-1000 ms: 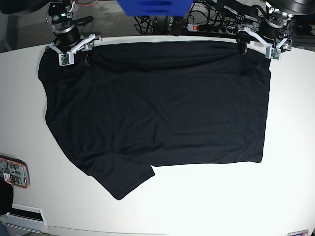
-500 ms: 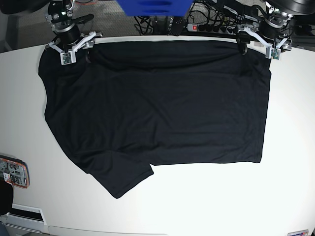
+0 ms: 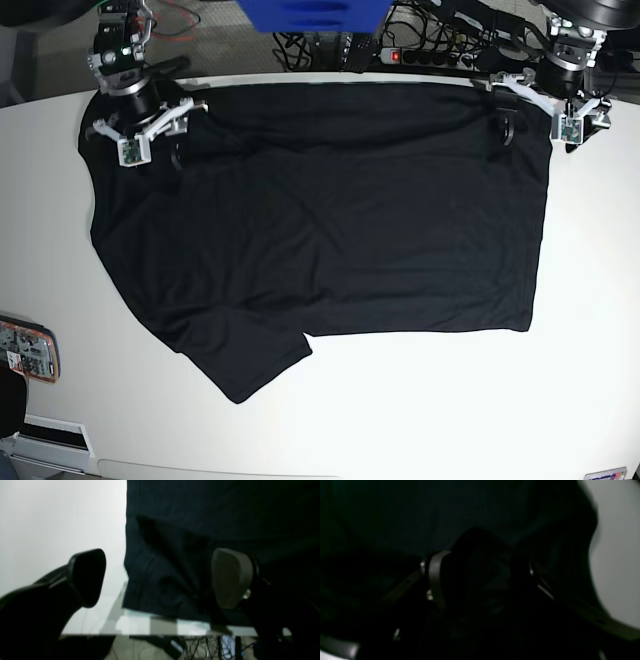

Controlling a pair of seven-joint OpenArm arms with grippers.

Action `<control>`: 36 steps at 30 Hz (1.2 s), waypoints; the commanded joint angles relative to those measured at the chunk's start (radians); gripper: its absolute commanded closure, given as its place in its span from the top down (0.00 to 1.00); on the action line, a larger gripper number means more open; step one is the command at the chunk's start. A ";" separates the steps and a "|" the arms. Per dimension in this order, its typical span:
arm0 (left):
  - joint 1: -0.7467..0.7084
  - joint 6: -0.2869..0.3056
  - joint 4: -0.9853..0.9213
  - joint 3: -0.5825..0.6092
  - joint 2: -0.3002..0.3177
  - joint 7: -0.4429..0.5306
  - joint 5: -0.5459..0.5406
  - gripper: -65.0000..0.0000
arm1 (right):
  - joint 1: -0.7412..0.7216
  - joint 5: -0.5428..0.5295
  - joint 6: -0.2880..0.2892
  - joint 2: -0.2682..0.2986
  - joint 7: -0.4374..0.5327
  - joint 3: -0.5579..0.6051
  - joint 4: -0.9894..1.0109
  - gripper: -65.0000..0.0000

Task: Fold the T-shirt properly
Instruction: 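Open both grippers and release the shirt's collar edge, then move the left gripper to the shirt's side edge and grasp it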

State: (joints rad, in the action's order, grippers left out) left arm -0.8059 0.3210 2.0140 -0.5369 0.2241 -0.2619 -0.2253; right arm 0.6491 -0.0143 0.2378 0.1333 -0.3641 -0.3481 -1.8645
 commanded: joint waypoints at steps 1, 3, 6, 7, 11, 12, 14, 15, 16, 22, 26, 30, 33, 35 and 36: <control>-0.002 0.000 0.024 -0.007 0.011 0.028 -0.009 1.00 | -0.010 -0.005 -0.002 0.009 0.037 -0.007 -0.022 0.52; 0.032 0.000 0.024 -0.007 0.013 0.031 -0.009 1.00 | -0.021 -0.005 -0.002 0.009 0.037 -0.007 -0.020 0.52; 0.128 0.000 0.024 -0.032 0.013 0.031 -0.006 1.00 | -0.087 -0.005 -0.002 0.010 0.037 -0.004 -0.022 0.52; 0.155 0.000 0.024 -0.042 0.013 0.031 -0.006 1.00 | -0.114 -0.005 -0.002 0.010 0.032 -0.004 -0.022 0.52; 0.291 0.000 0.023 -0.041 0.044 0.023 0.028 1.00 | -0.226 -0.002 0.001 0.012 -0.098 -0.001 -0.045 0.52; 0.310 0.004 0.023 -0.039 0.054 0.016 0.053 1.00 | -0.245 -0.002 0.001 0.012 -0.135 0.001 -0.060 0.52; 0.348 0.007 0.023 -0.021 0.082 -0.017 0.116 1.00 | -0.272 -0.002 0.001 0.016 -0.178 0.016 -0.077 0.52; 0.366 0.007 0.023 -0.010 0.099 -0.030 0.139 1.00 | -0.285 -0.002 0.001 0.018 -0.184 0.025 -0.082 0.52; 0.383 0.007 0.023 0.001 0.114 -0.043 0.160 1.00 | -0.295 -0.002 0.001 0.018 -0.186 0.034 -0.082 0.52; 0.560 0.008 0.015 0.065 0.133 -0.179 0.192 1.00 | -0.323 -0.002 0.001 0.018 -0.187 0.116 -0.086 0.52; 0.758 0.008 -0.055 0.110 0.133 -0.353 0.192 1.00 | -0.329 -0.002 0.001 0.018 -0.187 0.200 -0.086 0.52; 0.968 0.008 -0.204 0.120 0.130 -0.521 0.183 1.00 | -0.329 -0.002 0.001 0.018 -0.187 0.268 -0.088 0.52; 1.098 0.008 -0.382 0.143 0.131 -0.578 0.183 1.00 | -0.328 -0.002 0.001 0.013 -0.187 0.303 -0.090 0.52; 1.163 0.008 -0.508 0.143 0.133 -0.581 0.186 1.00 | -0.323 -0.002 0.001 0.013 -0.187 0.320 -0.090 0.52; 1.195 0.008 -0.580 0.143 0.133 -0.581 0.188 1.00 | -0.323 -0.002 0.001 0.013 -0.187 0.330 -0.090 0.52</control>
State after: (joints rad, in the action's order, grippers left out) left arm 0.3645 0.3325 1.4124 -0.3897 0.3401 -0.8581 -0.0353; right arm 0.3328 -0.0067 0.2409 0.1421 -0.5823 -0.0154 -1.9308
